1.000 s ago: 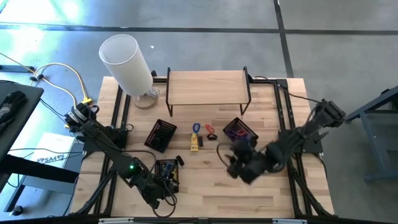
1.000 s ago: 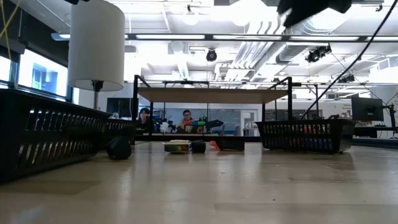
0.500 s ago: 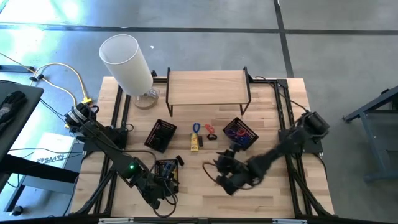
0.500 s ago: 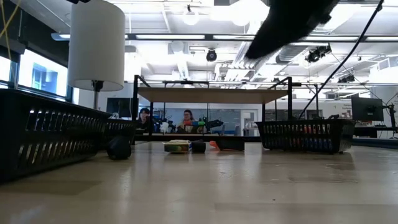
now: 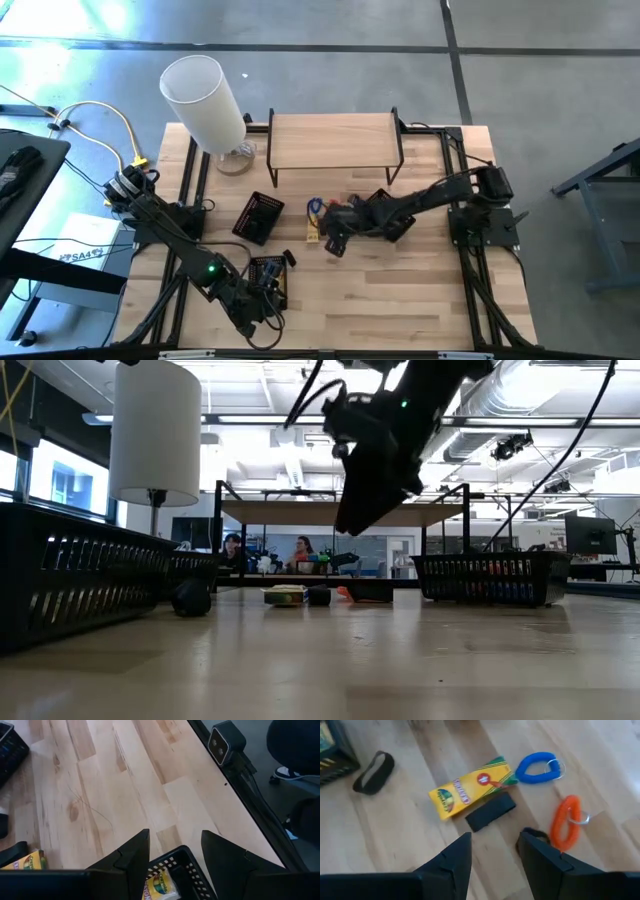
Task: Pick & Place Office Desk Supplies
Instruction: Put the top right black rubber band into the top left black bin
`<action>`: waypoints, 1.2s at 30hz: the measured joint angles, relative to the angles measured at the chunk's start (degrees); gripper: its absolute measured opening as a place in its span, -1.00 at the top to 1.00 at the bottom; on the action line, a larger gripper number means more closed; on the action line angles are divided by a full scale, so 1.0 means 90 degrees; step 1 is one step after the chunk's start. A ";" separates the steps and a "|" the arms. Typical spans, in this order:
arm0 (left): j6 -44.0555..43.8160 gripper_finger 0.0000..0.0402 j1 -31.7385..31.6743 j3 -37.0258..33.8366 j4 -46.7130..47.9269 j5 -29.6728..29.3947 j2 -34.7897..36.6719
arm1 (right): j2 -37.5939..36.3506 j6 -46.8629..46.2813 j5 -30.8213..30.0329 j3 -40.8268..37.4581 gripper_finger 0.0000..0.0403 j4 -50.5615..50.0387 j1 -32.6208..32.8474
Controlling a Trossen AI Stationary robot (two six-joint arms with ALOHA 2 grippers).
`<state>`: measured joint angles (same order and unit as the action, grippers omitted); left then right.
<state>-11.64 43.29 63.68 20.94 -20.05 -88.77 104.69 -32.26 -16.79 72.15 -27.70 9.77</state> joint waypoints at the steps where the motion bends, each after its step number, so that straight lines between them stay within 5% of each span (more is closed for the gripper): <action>1: 0.0000 0.14 0.0000 0.0000 0.0016 0.0000 0.0000 | 0.0051 0.0113 0.0150 0.0004 0.25 0.0043 -0.0074; 7: 0.0022 0.14 0.0000 -0.0005 0.0074 -0.0002 0.0000 | 0.0081 -0.0533 0.1290 0.0006 0.25 0.0008 -0.0386; 20: 0.0044 0.14 -0.0002 -0.0005 0.0050 -0.0005 -0.0002 | 0.0430 -0.0271 0.1007 0.0004 0.30 -0.0055 -0.0549; 28: 0.0034 0.14 -0.0002 -0.0005 0.0028 -0.0005 -0.0002 | 0.0479 -0.0053 0.0209 0.0002 0.31 -0.0191 -0.0638; 36: 0.0097 0.14 -0.0002 -0.0005 0.0019 -0.0006 -0.0002 | 0.0645 -0.0002 0.0272 0.0001 0.31 -0.0432 -0.0677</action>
<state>-10.76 43.27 63.64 21.11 -20.11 -88.79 110.50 -32.28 -14.34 72.16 -31.59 3.68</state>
